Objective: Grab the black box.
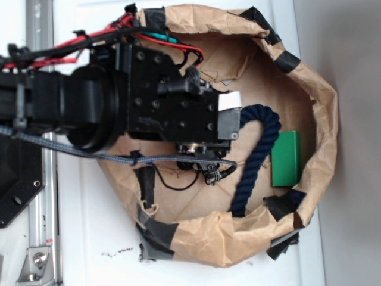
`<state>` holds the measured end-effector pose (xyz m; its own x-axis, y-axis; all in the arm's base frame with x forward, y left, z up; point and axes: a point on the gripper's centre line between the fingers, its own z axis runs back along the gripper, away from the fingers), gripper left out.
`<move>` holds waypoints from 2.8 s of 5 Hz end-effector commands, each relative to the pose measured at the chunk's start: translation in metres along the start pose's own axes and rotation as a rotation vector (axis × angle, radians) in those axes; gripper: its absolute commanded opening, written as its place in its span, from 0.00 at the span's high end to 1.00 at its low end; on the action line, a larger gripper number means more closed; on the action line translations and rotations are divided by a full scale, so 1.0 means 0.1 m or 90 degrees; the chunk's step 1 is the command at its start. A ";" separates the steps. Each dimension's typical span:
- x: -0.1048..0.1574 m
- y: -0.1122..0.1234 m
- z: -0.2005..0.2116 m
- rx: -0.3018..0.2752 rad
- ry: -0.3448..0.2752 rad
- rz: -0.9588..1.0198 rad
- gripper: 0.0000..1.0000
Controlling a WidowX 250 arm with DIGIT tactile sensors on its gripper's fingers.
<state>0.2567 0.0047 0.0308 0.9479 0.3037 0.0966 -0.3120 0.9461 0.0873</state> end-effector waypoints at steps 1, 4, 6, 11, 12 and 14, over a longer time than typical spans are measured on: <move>0.16 0.14 0.27 -0.012 -0.058 0.032 1.00; 0.10 0.67 1.36 -0.065 -0.060 -0.074 1.00; 0.13 0.61 1.30 -0.054 -0.037 -0.083 0.00; 0.02 0.33 0.19 -0.059 -0.018 -0.046 0.00; 0.05 0.20 -0.09 -0.063 -0.004 -0.062 0.00; 0.07 -0.10 -0.15 -0.088 0.006 -0.083 0.00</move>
<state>0.2626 0.0017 0.0140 0.9770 0.2017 0.0690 -0.1999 0.9793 -0.0326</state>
